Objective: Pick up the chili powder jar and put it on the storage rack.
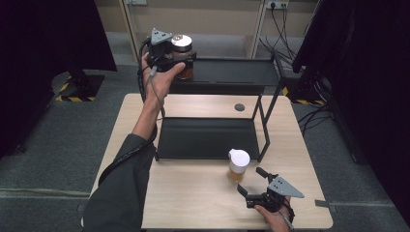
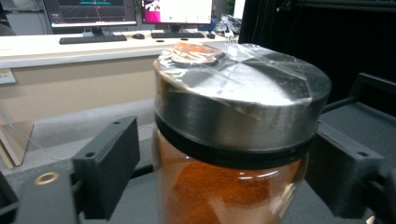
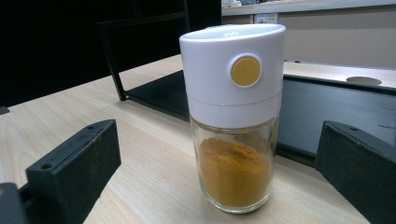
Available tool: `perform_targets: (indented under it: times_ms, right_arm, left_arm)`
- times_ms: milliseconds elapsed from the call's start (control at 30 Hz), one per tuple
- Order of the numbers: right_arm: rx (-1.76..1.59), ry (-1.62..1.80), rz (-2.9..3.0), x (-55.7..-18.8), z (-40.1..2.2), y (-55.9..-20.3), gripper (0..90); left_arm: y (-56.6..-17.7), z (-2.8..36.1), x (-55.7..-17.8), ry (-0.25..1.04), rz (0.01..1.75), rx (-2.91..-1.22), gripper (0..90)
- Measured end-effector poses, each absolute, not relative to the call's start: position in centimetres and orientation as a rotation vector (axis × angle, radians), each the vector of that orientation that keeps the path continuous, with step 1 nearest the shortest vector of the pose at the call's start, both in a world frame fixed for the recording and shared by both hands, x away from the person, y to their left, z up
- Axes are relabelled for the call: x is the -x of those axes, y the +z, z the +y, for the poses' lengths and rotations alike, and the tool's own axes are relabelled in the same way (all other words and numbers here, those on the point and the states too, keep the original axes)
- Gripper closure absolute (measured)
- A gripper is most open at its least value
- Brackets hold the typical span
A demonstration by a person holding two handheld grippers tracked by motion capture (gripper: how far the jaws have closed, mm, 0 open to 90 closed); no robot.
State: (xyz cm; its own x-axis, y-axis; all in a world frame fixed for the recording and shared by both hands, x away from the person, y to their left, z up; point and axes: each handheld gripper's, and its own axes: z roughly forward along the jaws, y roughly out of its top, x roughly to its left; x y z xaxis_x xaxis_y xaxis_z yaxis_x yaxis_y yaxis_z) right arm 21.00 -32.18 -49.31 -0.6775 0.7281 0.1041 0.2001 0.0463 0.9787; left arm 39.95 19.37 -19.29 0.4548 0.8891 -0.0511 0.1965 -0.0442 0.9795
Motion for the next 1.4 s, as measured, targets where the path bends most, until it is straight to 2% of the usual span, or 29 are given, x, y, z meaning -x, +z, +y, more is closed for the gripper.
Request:
perform_targets:
  times_ms: [333, 1400]
  right_arm:
    - [-0.932, 1.668, 1.905, -21.0, -32.2, -49.3, 0.4]
    - [-0.928, 1.665, 1.908, -20.9, -32.1, -49.3, 0.4]
  left_arm:
    - [-19.8, 19.7, -39.0, 0.724, 0.973, -1.519, 1.6]
    - [-22.0, 20.7, -35.0, 0.683, 0.860, -1.530, 1.6]
